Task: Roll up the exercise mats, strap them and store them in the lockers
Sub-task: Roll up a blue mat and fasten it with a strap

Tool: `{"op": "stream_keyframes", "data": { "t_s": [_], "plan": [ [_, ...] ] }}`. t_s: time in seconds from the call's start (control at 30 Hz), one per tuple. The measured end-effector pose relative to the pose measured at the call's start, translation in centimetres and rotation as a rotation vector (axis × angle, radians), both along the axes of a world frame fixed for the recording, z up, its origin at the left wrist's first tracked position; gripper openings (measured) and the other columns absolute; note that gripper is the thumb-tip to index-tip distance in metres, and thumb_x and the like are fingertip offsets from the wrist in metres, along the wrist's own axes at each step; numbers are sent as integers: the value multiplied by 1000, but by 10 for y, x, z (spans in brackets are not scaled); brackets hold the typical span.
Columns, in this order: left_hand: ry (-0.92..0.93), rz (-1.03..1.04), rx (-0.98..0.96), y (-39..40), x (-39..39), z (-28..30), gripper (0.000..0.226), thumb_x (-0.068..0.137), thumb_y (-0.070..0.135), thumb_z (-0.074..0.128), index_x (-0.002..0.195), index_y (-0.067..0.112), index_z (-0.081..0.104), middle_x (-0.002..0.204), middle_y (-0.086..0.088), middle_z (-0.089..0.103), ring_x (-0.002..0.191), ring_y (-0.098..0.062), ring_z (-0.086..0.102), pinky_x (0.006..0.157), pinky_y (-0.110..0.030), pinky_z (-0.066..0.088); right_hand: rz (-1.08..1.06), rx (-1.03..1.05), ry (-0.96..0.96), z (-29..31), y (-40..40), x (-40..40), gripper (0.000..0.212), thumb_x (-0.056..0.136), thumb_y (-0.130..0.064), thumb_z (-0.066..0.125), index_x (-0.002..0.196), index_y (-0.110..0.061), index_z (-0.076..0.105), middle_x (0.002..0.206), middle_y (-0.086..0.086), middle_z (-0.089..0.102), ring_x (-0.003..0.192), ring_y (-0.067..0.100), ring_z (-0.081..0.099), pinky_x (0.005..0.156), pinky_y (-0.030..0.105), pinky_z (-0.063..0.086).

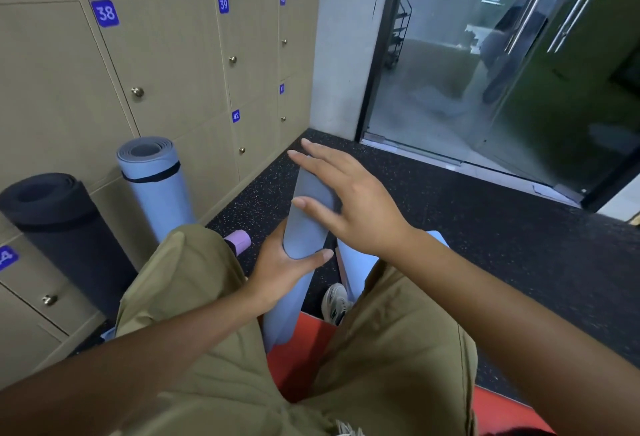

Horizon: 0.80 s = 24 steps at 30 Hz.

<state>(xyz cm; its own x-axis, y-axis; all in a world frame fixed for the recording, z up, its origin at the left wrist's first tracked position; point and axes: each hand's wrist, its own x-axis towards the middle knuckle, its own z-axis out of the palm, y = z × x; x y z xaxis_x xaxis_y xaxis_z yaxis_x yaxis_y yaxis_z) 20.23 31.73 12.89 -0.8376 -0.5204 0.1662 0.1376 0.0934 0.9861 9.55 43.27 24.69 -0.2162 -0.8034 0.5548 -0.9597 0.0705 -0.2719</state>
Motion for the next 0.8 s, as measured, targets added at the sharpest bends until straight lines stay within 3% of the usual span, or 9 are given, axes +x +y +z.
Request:
{"op": "stream_keyframes", "data": {
  "t_s": [0.1, 0.2, 0.3, 0.4, 0.47, 0.6, 0.67, 0.73, 0.8],
  "plan": [
    [-18, -18, -45, 3, -6, 2, 53, 75, 26, 85, 122, 22, 63, 109, 5, 74, 105, -12, 70, 86, -27, 54, 0, 69, -107, 7, 9, -8, 60, 99, -43, 64, 153, -26, 45, 162, -2, 37, 150, 12, 31, 122, 35, 29],
    [-82, -52, -125, 3, -18, 3, 53, 73, 34, 87, 119, 30, 62, 106, 10, 73, 98, -10, 71, 81, -33, 57, -24, 92, -250, 18, 29, -22, 60, 96, -38, 70, 150, -26, 49, 158, -4, 44, 147, 8, 36, 121, 32, 31],
    [-143, -133, -257, 6, -34, 9, 56, 71, 39, 89, 119, 33, 61, 105, 13, 72, 96, -7, 71, 84, -42, 60, -87, 102, -286, 21, 63, -41, 59, 93, -36, 74, 147, -23, 53, 146, -7, 55, 135, 4, 48, 114, 28, 38],
    [-223, -253, -422, 15, -53, 19, 50, 71, 43, 90, 109, 31, 60, 99, 14, 73, 91, -3, 70, 81, -41, 58, -214, 191, -294, 19, 107, -57, 62, 90, -39, 75, 146, -26, 53, 137, -14, 56, 123, -3, 50, 104, 13, 39],
    [-295, -341, -552, 25, -67, 24, 50, 70, 49, 90, 100, 27, 57, 92, 9, 71, 87, -9, 68, 78, -39, 55, -305, 255, -316, 14, 139, -65, 63, 89, -41, 75, 146, -29, 52, 136, -15, 55, 116, -5, 50, 94, 6, 39],
    [-429, -502, -856, 53, -92, 34, 55, 68, 65, 84, 95, 36, 45, 91, 10, 62, 86, -19, 61, 70, -36, 48, -461, 352, -386, -5, 203, -70, 64, 89, -47, 73, 147, -34, 48, 130, -18, 56, 110, 1, 57, 90, 18, 50],
    [-467, -565, -978, 70, -98, 35, 57, 69, 68, 81, 107, 46, 44, 102, 7, 62, 95, -22, 59, 72, -35, 45, -536, 397, -448, -20, 235, -67, 66, 90, -49, 72, 149, -35, 44, 126, -21, 57, 109, 3, 59, 90, 24, 53],
    [-498, -614, -1102, 84, -104, 36, 79, 72, 70, 77, 139, 47, 42, 121, 5, 63, 106, -23, 58, 77, -33, 42, -585, 457, -533, -39, 264, -62, 70, 90, -52, 70, 150, -35, 40, 129, -18, 59, 111, 5, 61, 89, 27, 54],
    [-520, -630, -1172, 91, -110, 39, 83, 74, 72, 73, 144, 42, 40, 117, 8, 63, 98, -20, 52, 75, -33, 40, -623, 535, -597, -58, 290, -58, 71, 88, -56, 69, 151, -36, 39, 134, -18, 58, 112, 5, 61, 90, 26, 53]
  ]
}}
